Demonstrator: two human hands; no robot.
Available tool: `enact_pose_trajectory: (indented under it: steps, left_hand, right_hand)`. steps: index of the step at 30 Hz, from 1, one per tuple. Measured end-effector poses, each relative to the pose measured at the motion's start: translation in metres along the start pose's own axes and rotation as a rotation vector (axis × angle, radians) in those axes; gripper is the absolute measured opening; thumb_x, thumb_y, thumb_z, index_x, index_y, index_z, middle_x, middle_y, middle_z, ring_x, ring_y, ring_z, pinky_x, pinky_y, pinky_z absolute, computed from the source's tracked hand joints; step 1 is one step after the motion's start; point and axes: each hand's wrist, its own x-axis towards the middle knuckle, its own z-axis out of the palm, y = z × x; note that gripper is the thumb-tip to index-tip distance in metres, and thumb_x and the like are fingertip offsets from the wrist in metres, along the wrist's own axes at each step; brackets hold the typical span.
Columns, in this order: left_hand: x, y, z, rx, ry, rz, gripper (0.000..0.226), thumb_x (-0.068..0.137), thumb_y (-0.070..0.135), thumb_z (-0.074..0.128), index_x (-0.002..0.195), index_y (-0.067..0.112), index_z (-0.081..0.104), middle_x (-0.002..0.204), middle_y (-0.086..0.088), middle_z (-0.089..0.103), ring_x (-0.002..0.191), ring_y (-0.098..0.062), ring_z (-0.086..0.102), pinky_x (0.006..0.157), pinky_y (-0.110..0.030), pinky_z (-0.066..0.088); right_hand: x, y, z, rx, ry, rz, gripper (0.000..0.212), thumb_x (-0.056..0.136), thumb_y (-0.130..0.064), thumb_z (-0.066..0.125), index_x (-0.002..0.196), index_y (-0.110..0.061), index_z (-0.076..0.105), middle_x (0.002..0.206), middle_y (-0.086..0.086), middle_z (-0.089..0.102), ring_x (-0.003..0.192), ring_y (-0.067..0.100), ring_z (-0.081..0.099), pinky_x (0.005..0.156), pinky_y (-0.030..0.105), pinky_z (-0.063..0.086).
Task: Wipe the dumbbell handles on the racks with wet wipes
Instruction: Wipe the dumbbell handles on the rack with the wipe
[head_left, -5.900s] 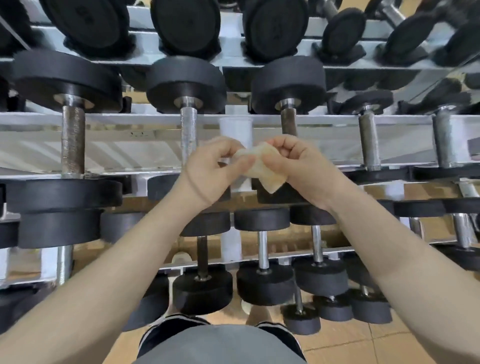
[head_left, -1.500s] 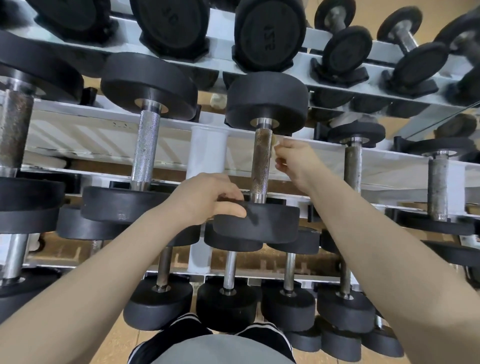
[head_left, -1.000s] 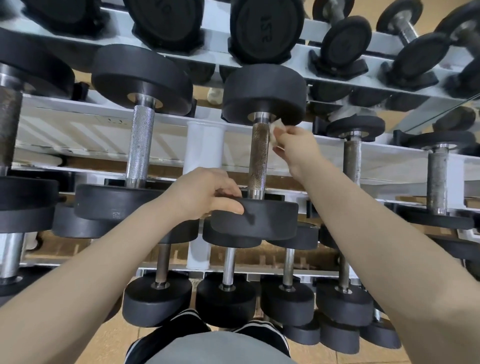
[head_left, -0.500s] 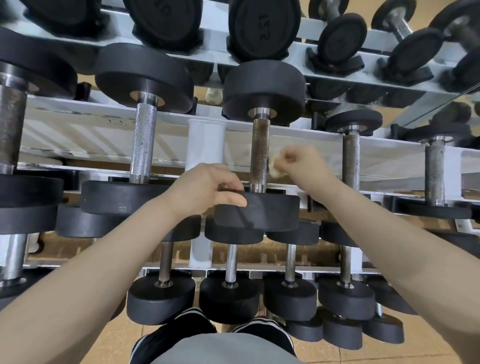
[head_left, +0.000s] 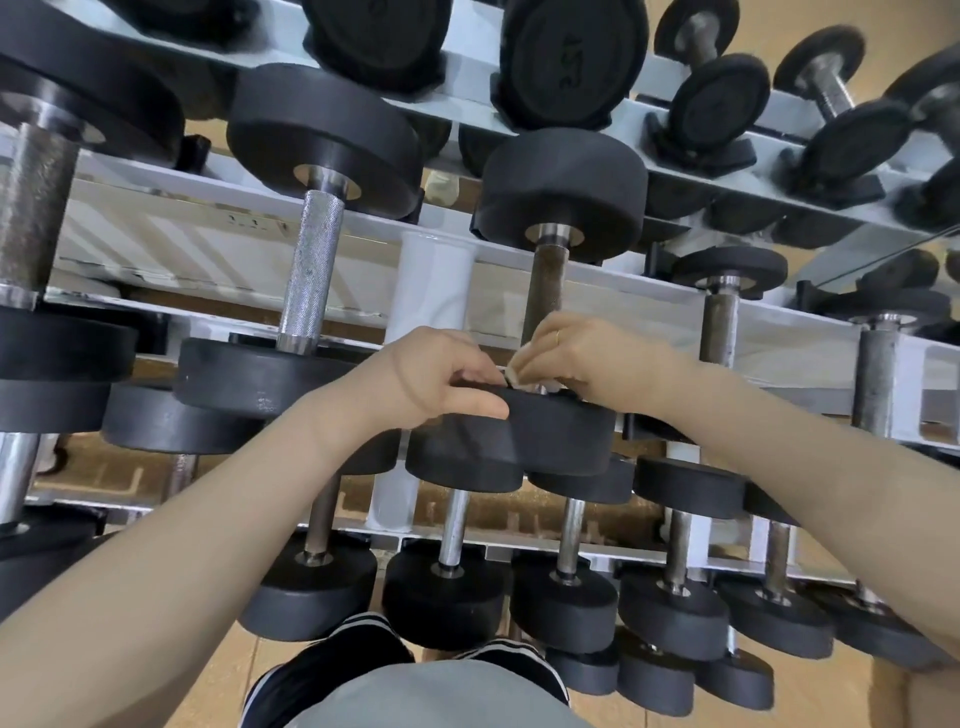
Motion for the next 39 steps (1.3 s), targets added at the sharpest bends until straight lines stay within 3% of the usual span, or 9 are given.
enact_pose_trajectory:
  steps: [6, 10, 14, 19, 24, 27, 30, 34, 39]
  left_hand:
    - [-0.001, -0.002, -0.005, -0.007, -0.045, -0.008, 0.036, 0.077, 0.03, 0.072, 0.107, 0.011, 0.069, 0.094, -0.008, 0.066, 0.083, -0.015, 0.057, 0.078, -0.021, 0.044]
    - [-0.001, -0.002, -0.005, -0.038, -0.058, -0.015, 0.031, 0.079, 0.024, 0.07, 0.107, 0.011, 0.069, 0.093, -0.009, 0.066, 0.086, -0.018, 0.059, 0.081, -0.026, 0.045]
    - [-0.002, -0.002, -0.005, -0.025, -0.062, -0.012, 0.031, 0.079, 0.025, 0.069, 0.107, 0.012, 0.069, 0.093, -0.009, 0.065, 0.086, -0.018, 0.059, 0.08, -0.025, 0.045]
    - [-0.002, -0.002, -0.005, 0.004, -0.037, 0.004, 0.034, 0.078, 0.026, 0.07, 0.109, 0.012, 0.068, 0.09, -0.004, 0.063, 0.082, -0.013, 0.055, 0.073, -0.009, 0.038]
    - [0.001, -0.002, -0.005, -0.046, -0.037, -0.02, 0.029, 0.075, 0.022, 0.073, 0.102, 0.012, 0.071, 0.083, 0.003, 0.061, 0.073, -0.003, 0.054, 0.07, -0.007, 0.038]
    - [-0.003, 0.0, -0.003, -0.125, -0.02, -0.035, 0.025, 0.074, 0.017, 0.074, 0.098, 0.013, 0.072, 0.081, 0.006, 0.061, 0.078, -0.002, 0.056, 0.072, -0.008, 0.042]
    - [-0.003, 0.001, -0.004, -0.118, -0.02, -0.046, 0.026, 0.075, 0.018, 0.073, 0.1, 0.015, 0.072, 0.086, 0.0, 0.063, 0.078, -0.005, 0.057, 0.075, -0.011, 0.044]
    - [-0.001, 0.002, -0.005, -0.125, -0.043, -0.112, 0.03, 0.075, 0.018, 0.073, 0.104, 0.014, 0.07, 0.098, -0.006, 0.065, 0.092, -0.013, 0.06, 0.089, -0.02, 0.047]
    - [-0.002, 0.003, -0.004, -0.14, -0.043, -0.106, 0.033, 0.074, 0.012, 0.072, 0.107, 0.011, 0.068, 0.088, 0.01, 0.06, 0.083, 0.011, 0.056, 0.078, -0.002, 0.041]
  right_hand:
    - [0.035, 0.031, -0.035, -0.294, 0.069, 0.133, 0.03, 0.068, 0.009, 0.049, 0.085, -0.003, 0.071, 0.085, 0.012, 0.07, 0.087, 0.034, 0.063, 0.075, 0.043, 0.054]
    - [0.058, 0.04, -0.033, -0.495, -0.225, 0.327, 0.027, 0.084, 0.002, 0.05, 0.104, -0.011, 0.063, 0.109, 0.007, 0.063, 0.109, 0.029, 0.053, 0.096, 0.042, 0.043]
    - [0.053, 0.02, -0.028, -0.481, -0.3, 0.279, 0.026, 0.087, -0.007, 0.044, 0.099, -0.024, 0.059, 0.095, -0.004, 0.067, 0.102, 0.019, 0.058, 0.115, 0.032, 0.008]
    - [0.012, -0.011, -0.016, -0.058, -0.31, 0.188, 0.027, 0.088, -0.011, 0.05, 0.11, -0.017, 0.066, 0.104, 0.005, 0.067, 0.101, 0.025, 0.059, 0.089, 0.04, 0.048]
    - [0.006, 0.028, -0.016, -0.269, 0.393, 0.367, 0.024, 0.071, -0.002, 0.058, 0.09, -0.005, 0.071, 0.09, 0.014, 0.072, 0.082, 0.033, 0.069, 0.072, 0.042, 0.058]
    - [0.006, 0.039, -0.004, -0.39, 0.614, 0.358, 0.025, 0.073, 0.004, 0.056, 0.089, -0.006, 0.072, 0.091, 0.009, 0.072, 0.084, 0.03, 0.068, 0.069, 0.031, 0.054]
    - [-0.003, 0.033, 0.017, -0.398, 0.584, 0.267, 0.025, 0.072, 0.007, 0.056, 0.089, -0.003, 0.071, 0.092, 0.013, 0.068, 0.077, 0.033, 0.063, 0.064, 0.032, 0.054]
    - [-0.006, 0.019, 0.012, -0.051, 0.425, 0.322, 0.023, 0.082, 0.003, 0.054, 0.102, -0.001, 0.065, 0.101, 0.017, 0.06, 0.083, 0.03, 0.058, 0.072, 0.026, 0.045]
    - [0.004, 0.025, -0.001, 0.068, 0.44, 0.51, 0.023, 0.087, 0.001, 0.05, 0.106, -0.002, 0.062, 0.104, 0.015, 0.057, 0.089, 0.028, 0.057, 0.075, 0.025, 0.04]
